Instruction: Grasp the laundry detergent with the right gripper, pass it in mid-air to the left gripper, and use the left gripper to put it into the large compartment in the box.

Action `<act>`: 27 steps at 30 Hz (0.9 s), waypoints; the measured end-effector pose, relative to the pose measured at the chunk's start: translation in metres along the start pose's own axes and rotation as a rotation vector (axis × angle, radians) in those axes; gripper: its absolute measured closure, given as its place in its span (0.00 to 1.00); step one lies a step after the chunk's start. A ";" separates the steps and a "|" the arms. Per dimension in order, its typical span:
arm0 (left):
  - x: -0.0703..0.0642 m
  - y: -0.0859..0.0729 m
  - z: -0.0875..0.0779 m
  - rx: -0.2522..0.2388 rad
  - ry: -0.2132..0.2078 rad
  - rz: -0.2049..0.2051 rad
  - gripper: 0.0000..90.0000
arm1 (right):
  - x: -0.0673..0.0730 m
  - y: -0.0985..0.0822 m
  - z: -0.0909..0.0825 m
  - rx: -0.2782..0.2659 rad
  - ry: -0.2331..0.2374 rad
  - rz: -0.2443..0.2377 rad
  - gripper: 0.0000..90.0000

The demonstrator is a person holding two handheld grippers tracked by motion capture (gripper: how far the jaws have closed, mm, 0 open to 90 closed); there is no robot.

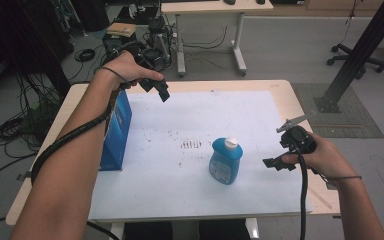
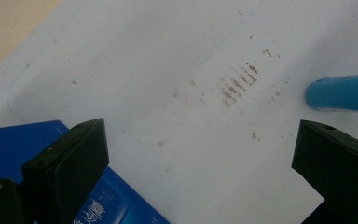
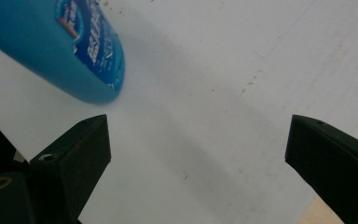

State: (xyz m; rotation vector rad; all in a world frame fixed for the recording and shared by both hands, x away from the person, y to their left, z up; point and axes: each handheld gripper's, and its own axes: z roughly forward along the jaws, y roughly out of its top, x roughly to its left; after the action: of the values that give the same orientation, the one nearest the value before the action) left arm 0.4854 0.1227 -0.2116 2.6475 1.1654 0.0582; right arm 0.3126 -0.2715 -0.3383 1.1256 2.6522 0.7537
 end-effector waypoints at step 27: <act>0.001 -0.008 -0.004 -0.001 -0.002 -0.005 0.04 | 0.046 -0.020 0.021 -0.027 0.064 -0.036 0.07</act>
State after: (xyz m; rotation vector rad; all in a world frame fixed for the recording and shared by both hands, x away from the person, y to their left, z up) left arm 0.4795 0.1292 -0.2096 2.6431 1.1718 0.0546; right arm 0.2748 -0.2430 -0.3642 1.0619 2.6986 0.8300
